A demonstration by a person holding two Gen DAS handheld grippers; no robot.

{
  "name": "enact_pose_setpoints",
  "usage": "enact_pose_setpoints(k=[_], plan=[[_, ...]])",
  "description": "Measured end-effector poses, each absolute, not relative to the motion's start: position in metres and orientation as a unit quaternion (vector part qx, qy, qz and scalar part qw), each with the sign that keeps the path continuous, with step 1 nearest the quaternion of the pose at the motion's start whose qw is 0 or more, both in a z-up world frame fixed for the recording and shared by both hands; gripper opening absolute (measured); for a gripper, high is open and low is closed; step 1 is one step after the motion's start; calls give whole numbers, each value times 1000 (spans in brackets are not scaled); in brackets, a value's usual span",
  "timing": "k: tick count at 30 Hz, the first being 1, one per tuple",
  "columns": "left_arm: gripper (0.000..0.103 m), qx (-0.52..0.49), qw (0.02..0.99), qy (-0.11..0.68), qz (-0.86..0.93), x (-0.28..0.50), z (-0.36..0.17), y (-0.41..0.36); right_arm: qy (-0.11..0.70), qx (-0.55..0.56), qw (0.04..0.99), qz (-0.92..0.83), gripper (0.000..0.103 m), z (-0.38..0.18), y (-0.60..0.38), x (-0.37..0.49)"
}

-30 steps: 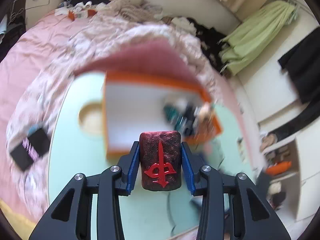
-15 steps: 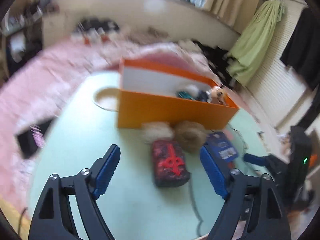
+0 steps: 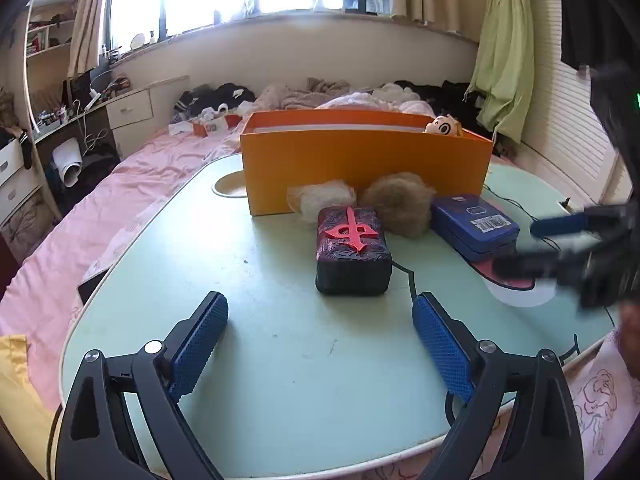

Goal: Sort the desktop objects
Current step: 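Grasp the green toy car with the right tool, place it beside the tin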

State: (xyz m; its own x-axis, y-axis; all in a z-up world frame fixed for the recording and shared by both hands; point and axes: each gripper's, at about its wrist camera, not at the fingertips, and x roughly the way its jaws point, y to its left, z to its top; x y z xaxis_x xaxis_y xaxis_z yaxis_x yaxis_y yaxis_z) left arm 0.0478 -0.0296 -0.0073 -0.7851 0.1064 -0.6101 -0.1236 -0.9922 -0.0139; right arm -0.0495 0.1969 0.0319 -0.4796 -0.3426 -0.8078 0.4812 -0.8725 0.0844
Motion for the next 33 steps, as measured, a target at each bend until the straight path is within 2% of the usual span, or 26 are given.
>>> enact_pose_setpoints(k=[3,5,6,8,10,14,19,24,25,26,29,33], plan=[[94,-311,60,14,949,48,-9,-29,77,428,263,-861,93,67,190,-63],[94,-309,60,14,949,48,-10,-28,81,413,277,-864,89,95,179,-79],[94,-308,60,14,949,47,-10,-28,83,414,284,-861,80,106,171,-90],[94,-307,60,14,950,50,-11,-27,83,439,291,-846,49,118,153,-122],[94,-307,60,14,950,50,-11,-27,90,481,279,-826,37,114,131,-154],[94,-305,61,14,950,50,-12,-27,143,553,219,-791,34,77,94,-208],[94,-302,62,12,951,50,-13,-27,165,595,171,-768,35,41,84,-233],[94,-301,63,11,952,51,-13,-27,241,605,141,-745,35,16,70,-235],[94,-301,63,11,951,51,-13,-27,265,601,138,-741,32,12,65,-232],[94,-301,64,10,951,51,-13,-27,274,597,140,-741,23,12,62,-229],[94,-301,64,10,951,51,-13,-26,280,591,150,-742,22,14,60,-222],[94,-301,64,10,952,52,-13,-26,237,561,175,-773,22,31,66,-218]])
